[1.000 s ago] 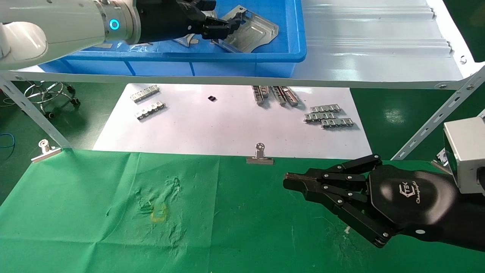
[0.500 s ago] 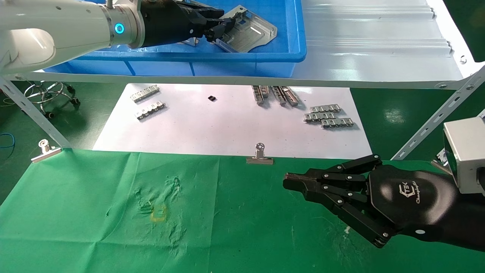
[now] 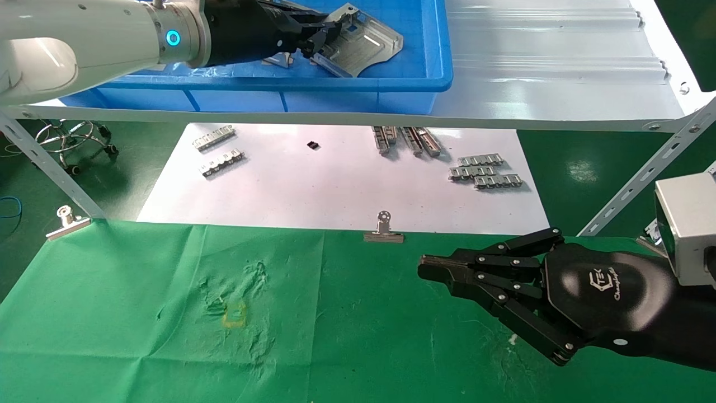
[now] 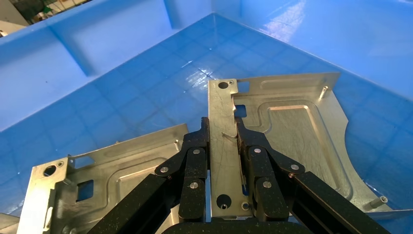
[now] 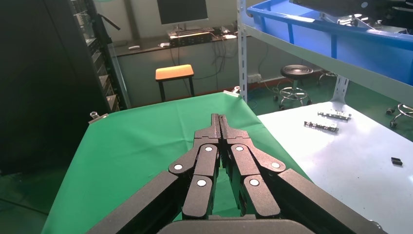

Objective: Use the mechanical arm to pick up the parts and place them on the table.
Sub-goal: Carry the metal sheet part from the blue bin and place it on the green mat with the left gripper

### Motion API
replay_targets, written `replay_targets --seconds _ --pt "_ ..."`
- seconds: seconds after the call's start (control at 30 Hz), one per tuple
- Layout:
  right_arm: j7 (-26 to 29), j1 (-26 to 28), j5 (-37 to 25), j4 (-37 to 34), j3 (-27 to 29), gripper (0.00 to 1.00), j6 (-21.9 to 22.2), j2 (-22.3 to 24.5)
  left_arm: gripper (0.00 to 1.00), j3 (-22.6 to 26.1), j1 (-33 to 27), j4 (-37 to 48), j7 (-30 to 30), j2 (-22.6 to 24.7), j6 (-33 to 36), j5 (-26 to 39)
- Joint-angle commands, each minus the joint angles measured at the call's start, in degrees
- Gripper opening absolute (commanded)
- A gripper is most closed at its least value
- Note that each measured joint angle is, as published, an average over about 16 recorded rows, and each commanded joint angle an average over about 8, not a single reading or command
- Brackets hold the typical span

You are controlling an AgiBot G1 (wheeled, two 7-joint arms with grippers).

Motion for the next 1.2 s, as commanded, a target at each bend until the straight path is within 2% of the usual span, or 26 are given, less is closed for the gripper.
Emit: replay_targets --seconds 0.03,0.23,0.4,0.53,0.8,0.9,1.03,1.2 --pt "0.0 0.0 0.0 0.0 0.0 0.0 0.0 0.0 0.0 0.22 -0.2 0.08 -0.09 -0.06 0.14 -0.39" --pt "0.0 0.0 0.0 0.0 0.0 0.0 0.0 0.0 0.0 -0.65 -1.83 1.14 0.8 -1.21 2.82 -2.59" --pt "0.0 0.0 0.0 0.0 0.0 0.0 0.0 0.0 0.0 -2.18 -2.96 1.46 3.38 -4.15 8.71 -5.09" --pt "0.0 0.0 0.0 0.0 0.0 0.0 0.0 0.0 0.0 -3.7 -2.94 0.85 6.61 -7.82 16.45 -7.6" --pt "0.0 0.0 0.0 0.0 0.0 0.0 0.0 0.0 0.0 -6.56 -1.1 -0.2 15.09 -15.23 36.82 -13.01" --pt "0.0 0.0 0.0 0.0 0.0 0.0 0.0 0.0 0.0 -7.16 -0.68 0.18 17.72 -17.27 41.87 -14.29" --pt "0.0 0.0 0.0 0.0 0.0 0.0 0.0 0.0 0.0 -7.08 -0.13 -0.89 20.18 -19.83 44.64 -15.3" --pt "0.0 0.0 0.0 0.0 0.0 0.0 0.0 0.0 0.0 -5.63 1.84 -6.17 22.67 -24.24 45.24 -16.34"
